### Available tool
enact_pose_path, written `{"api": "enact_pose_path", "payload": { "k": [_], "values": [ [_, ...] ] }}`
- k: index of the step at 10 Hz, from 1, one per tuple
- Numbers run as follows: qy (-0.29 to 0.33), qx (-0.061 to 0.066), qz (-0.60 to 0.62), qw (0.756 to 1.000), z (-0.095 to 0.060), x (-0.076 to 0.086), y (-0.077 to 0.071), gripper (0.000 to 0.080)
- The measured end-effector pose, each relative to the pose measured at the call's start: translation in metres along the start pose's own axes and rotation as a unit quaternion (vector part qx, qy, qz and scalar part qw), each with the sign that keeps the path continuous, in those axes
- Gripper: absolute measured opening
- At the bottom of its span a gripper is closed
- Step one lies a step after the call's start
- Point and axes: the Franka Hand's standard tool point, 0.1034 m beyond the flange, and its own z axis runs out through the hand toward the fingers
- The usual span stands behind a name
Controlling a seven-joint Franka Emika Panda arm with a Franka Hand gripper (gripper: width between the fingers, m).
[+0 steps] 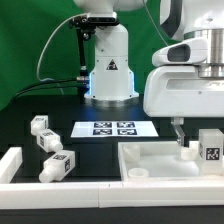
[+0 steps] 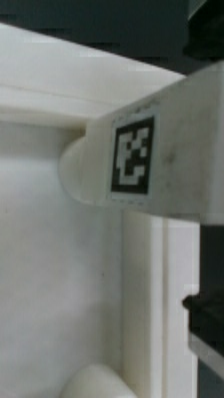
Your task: Assemble one leg
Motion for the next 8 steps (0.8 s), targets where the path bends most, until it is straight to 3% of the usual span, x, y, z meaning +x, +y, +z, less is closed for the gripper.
{"api": "enact_pose_path", "payload": {
  "k": [1,3,6,8],
  "values": [
    [0.0,0.0,0.02,1.0,0.0,-0.0001,-0.0002,0.0519],
    [0.0,0.001,0.094,0.996,0.0001,-0.0002,-0.0006,0.0285],
    [0.004,-0.012,0.271,0.963,0.0006,-0.0029,-0.0027,0.0285],
    [0.004,-0.009,0.395,0.918,0.0009,-0.0028,0.0009,0.0285]
  ]
}}
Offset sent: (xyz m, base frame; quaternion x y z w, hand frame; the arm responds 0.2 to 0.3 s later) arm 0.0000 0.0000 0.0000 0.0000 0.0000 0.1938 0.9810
